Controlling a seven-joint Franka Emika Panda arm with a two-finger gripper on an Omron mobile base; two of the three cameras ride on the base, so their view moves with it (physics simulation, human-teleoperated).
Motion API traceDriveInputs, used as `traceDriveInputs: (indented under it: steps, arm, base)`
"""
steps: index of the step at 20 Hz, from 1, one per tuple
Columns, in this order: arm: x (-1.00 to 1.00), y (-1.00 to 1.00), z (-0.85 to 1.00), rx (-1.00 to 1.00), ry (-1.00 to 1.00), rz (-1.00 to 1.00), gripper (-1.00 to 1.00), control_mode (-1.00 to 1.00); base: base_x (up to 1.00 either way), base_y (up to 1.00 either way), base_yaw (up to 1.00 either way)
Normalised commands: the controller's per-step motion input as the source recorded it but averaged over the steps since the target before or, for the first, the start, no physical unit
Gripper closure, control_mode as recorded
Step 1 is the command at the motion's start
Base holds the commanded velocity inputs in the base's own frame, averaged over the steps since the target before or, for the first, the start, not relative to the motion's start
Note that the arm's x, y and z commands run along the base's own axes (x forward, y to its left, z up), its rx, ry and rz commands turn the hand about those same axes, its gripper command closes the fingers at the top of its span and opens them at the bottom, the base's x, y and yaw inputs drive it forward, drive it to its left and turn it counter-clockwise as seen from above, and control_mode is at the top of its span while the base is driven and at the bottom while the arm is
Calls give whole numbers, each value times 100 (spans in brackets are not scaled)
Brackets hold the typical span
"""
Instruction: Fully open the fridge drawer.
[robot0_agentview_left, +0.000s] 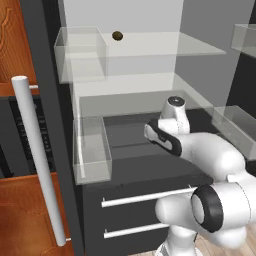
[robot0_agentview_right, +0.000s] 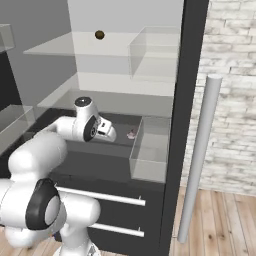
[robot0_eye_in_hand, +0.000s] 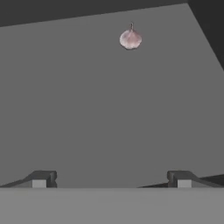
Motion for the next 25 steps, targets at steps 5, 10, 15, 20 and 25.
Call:
traceDriveInputs:
  steps: [5, 10, 15, 20, 25]
  arm:
    - [-97, -3, 0, 1, 0, 0, -100, -100]
    - [-99, -5, 0, 2, 0, 0, -100, -100]
    - [-93, -4, 3, 5, -1, -2, -100, -100]
    - [-45, 0, 78, 4, -27, -8, -100, -100]
    - [-35, 4, 100, 4, -42, -7, -100, -100]
  base:
    - [0, 0, 0]
    - [0, 0, 0]
    - [0, 0, 0]
    - [0, 0, 0]
    - [0, 0, 0]
